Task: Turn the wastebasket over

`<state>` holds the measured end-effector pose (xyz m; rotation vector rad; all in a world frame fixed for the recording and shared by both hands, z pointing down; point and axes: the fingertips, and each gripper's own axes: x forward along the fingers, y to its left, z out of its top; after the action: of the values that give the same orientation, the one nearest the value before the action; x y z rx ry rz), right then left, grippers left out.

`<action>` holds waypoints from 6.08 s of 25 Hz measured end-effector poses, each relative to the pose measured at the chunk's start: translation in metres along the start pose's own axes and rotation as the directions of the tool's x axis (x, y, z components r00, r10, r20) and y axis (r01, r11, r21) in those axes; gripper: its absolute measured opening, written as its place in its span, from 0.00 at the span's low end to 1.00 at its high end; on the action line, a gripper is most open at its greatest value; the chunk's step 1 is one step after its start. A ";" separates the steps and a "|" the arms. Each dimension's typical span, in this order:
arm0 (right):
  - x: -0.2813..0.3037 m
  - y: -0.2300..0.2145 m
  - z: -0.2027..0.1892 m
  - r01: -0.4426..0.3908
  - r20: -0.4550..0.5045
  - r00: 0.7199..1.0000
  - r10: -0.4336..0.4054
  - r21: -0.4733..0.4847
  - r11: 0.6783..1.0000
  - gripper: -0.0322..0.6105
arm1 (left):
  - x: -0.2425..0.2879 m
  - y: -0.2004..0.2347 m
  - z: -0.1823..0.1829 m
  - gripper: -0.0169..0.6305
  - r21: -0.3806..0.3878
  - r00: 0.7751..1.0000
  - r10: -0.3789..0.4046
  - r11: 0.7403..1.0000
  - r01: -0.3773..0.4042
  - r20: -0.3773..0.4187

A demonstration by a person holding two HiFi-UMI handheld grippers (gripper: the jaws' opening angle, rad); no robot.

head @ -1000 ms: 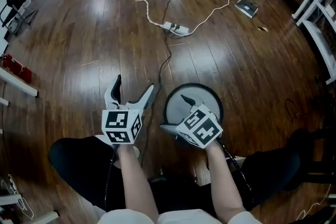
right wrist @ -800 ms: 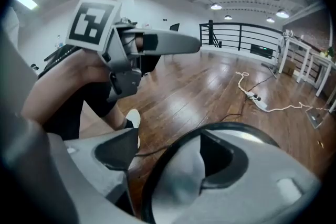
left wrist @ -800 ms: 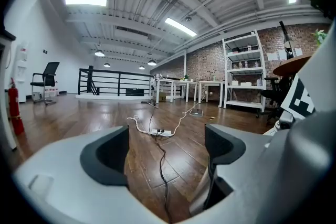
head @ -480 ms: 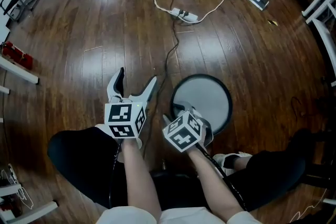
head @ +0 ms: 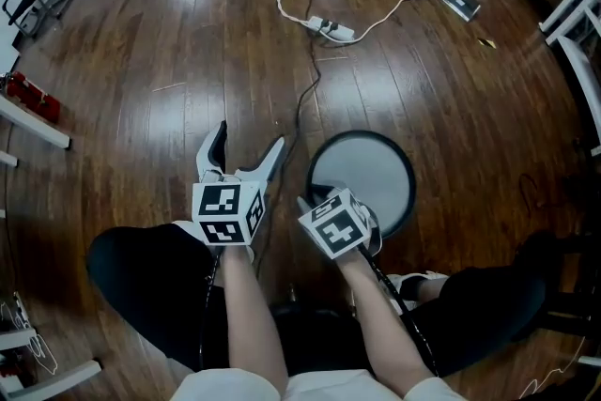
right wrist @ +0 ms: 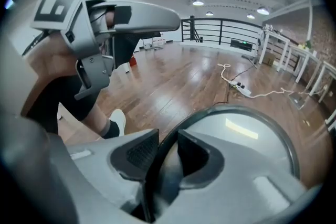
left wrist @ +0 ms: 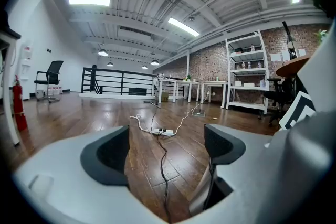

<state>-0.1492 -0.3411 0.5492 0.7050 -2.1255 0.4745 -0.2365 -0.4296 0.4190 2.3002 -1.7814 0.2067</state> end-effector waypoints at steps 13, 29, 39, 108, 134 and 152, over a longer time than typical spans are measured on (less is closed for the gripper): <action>-0.042 -0.053 -0.002 0.023 0.093 0.995 -0.032 0.100 0.995 0.13 | -0.012 -0.007 0.002 0.76 0.000 1.000 -0.004 1.000 0.004 0.016; -0.185 -0.205 -0.061 0.238 0.252 0.901 -0.353 0.391 0.889 0.08 | 0.005 -0.078 -0.057 0.75 -0.017 0.983 -0.154 0.988 0.153 -0.097; -0.235 -0.299 -0.232 0.258 0.121 0.854 -0.506 0.745 0.614 0.08 | 0.007 -0.136 -0.098 0.75 -0.015 0.949 -0.253 0.967 0.255 -0.190; -0.144 -0.237 -0.214 0.109 0.296 0.839 -0.456 0.730 0.674 0.27 | 0.003 -0.364 -0.185 0.24 0.640 0.720 -0.415 0.338 0.690 -0.556; -0.403 0.117 -0.224 0.384 0.719 0.527 -0.452 0.273 0.882 0.70 | -0.361 -0.301 -0.038 0.64 0.198 0.925 -0.302 0.945 0.259 0.230; -0.541 0.267 -0.403 0.424 0.732 0.558 -0.391 0.153 0.892 0.70 | -0.606 -0.440 -0.104 0.69 0.131 0.958 -0.077 0.991 0.042 0.277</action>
<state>0.1928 0.2593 0.3267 1.5412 -2.5743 -0.1847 0.0381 0.2695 0.3301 2.5774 -1.8716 -0.0250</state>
